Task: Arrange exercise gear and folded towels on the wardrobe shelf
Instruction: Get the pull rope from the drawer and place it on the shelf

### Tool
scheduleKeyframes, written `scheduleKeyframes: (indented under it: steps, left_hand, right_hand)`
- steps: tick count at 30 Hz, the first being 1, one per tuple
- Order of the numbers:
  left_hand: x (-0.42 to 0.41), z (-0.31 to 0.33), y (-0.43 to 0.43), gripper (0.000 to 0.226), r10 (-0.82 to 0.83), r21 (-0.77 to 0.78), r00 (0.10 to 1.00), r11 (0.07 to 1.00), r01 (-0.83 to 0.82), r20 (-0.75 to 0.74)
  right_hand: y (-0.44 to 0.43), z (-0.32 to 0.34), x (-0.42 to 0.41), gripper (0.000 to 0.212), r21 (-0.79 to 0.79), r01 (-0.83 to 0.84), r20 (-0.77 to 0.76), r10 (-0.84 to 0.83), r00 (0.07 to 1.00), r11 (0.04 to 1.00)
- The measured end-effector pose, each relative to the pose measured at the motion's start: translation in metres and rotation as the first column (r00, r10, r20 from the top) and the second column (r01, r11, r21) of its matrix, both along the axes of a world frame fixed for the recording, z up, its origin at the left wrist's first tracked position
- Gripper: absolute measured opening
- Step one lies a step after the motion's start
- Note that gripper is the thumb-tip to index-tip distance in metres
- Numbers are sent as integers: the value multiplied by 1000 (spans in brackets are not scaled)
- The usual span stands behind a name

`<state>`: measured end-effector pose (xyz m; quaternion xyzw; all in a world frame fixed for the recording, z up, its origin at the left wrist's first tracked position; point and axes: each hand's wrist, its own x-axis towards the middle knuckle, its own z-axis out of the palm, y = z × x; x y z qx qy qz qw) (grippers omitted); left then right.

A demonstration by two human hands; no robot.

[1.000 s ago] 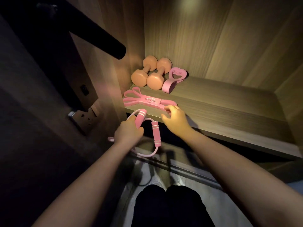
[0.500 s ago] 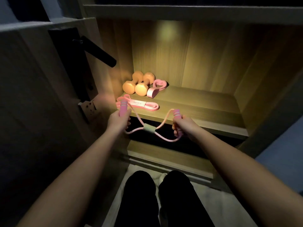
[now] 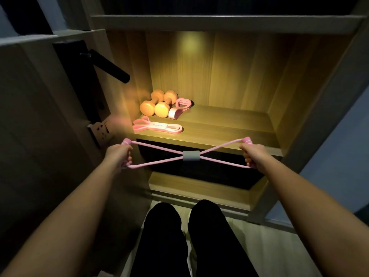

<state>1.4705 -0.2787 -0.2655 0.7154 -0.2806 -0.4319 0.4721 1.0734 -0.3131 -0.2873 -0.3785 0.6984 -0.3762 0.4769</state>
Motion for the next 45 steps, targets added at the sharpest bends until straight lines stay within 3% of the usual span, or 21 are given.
scheduleKeyframes:
  steps: [4, 9, 19, 25, 28, 30, 33, 36, 45]
  left_hand:
    - [13, -8, 7, 16, 71, 16, 997, 997, -71, -8]
    - [27, -9, 8, 14, 162, 56, 986, 986, -160, -33]
    - [-21, 2, 13, 21, 15, 29, 1000, 999, -15, 9]
    - [-76, 5, 30, 27, -277, -28, 936, 960, 278, -218]
    - [-96, -1, 33, 31, -434, 35, 898, 899, 437, -75]
    - [-104, -6, 35, 33, -499, 48, 865, 864, 502, -57]
    - [-114, -12, 38, 35, -478, 23, 863, 873, 488, -163]
    - [-118, -19, 40, 34, -459, 23, 877, 884, 466, -144]
    - [-124, -23, 40, 22, -465, -14, 876, 884, 467, -128]
  right_hand:
    - [6, -5, -23, 23, 0, 70, 41, -70, 997, 998]
    - [12, 0, -33, 21, -4, 168, 213, -164, 963, 986]
    - [22, 5, 48, 19, -69, 54, 297, -31, 954, 996]
    - [37, 4, 96, 12, -76, -120, 413, 141, 900, 990]
    - [45, -1, 109, 16, -69, -242, 365, 250, 897, 968]
    - [48, -7, 111, 11, -79, -287, 296, 297, 908, 955]
    - [51, -12, 110, 5, -74, -294, 345, 301, 889, 953]
    - [53, -12, 110, 7, -68, -325, 397, 324, 859, 943]
    - [53, -18, 116, 33, -4, -410, 111, 407, 906, 912]
